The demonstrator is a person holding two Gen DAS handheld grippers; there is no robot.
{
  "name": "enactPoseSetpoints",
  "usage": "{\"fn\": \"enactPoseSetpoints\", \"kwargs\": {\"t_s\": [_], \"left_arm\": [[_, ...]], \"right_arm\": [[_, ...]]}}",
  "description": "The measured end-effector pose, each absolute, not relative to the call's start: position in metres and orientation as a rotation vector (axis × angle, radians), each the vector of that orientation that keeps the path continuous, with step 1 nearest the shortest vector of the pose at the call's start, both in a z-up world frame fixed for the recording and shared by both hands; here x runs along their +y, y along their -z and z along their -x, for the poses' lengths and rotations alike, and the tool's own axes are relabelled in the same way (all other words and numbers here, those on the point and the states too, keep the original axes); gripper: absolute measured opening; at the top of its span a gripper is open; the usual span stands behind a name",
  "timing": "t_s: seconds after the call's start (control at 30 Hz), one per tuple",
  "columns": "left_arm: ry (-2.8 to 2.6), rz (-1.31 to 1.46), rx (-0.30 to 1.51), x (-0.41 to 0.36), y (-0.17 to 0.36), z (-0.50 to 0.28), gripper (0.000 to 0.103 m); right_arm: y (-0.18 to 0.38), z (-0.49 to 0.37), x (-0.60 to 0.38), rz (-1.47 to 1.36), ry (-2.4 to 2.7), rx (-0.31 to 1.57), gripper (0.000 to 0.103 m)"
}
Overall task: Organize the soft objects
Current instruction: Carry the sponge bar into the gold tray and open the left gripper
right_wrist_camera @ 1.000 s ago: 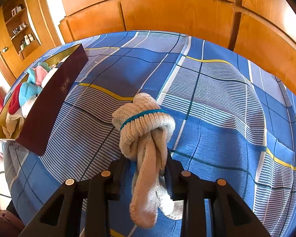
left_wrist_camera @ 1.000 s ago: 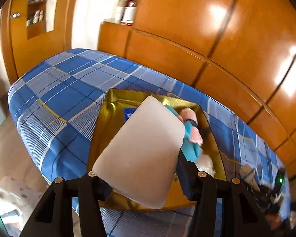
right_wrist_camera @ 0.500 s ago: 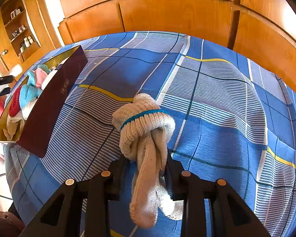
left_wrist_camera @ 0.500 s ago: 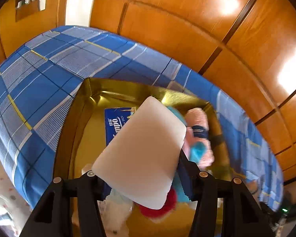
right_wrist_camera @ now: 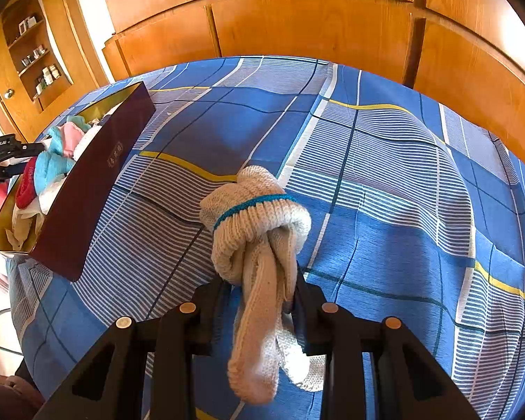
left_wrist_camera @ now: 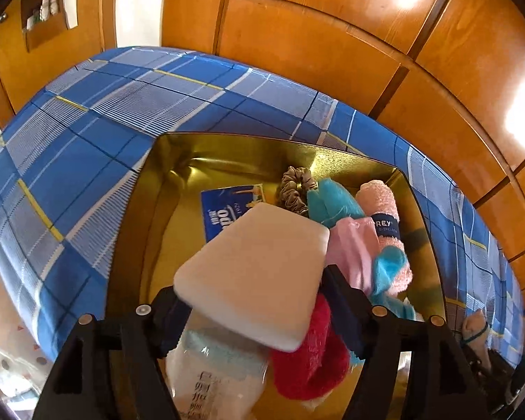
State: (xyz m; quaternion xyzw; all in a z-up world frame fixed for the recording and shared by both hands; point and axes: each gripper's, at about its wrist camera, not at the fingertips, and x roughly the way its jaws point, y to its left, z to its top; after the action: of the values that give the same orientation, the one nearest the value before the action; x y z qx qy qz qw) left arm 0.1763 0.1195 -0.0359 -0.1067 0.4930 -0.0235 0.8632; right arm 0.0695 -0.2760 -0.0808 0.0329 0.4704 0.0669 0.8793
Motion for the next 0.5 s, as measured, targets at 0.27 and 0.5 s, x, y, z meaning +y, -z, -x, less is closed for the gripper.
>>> {"fn": "enactPoseSetpoints", "kwargs": {"t_s": [0.27,0.5], "left_arm": [[0.032,0.203,0.946,0.121,0.014,-0.135,0.080],[0.003,0.133,0.861,0.108,-0.006,-0.097,0.080]], "right_arm": [[0.080,-0.070,-0.274,-0.052,-0.134,0.978,0.031],[0.080,-0.069,-0.271,-0.036,-0.124,0.973,0.031]]}}
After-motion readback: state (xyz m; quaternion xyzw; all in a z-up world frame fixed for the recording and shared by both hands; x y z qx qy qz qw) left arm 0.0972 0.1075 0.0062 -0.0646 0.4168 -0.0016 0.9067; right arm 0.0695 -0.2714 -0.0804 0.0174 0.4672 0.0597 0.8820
